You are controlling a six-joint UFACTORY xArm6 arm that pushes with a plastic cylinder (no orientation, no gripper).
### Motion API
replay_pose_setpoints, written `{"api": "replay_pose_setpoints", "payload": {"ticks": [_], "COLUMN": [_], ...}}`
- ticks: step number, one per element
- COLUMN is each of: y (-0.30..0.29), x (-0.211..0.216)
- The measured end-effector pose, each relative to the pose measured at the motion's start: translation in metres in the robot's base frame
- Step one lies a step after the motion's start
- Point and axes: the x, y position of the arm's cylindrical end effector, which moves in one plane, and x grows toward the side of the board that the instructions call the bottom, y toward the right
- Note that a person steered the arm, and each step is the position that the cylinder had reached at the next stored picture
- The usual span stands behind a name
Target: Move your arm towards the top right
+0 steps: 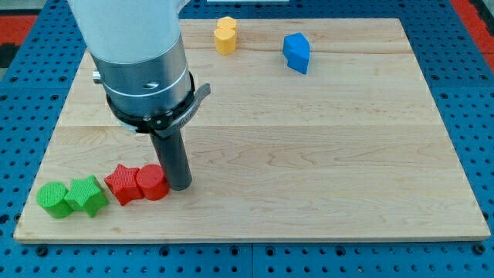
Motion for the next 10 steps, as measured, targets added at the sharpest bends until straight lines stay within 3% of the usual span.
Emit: {"api": "replay_pose_setpoints", "payload": {"ticks": [3, 4, 5, 7, 8, 10], "y": [0.001, 0.073, 0.168, 0.329, 0.367, 0.336], "x": [0.016, -0.003, -0.04, -0.159, -0.219, -0.253]}}
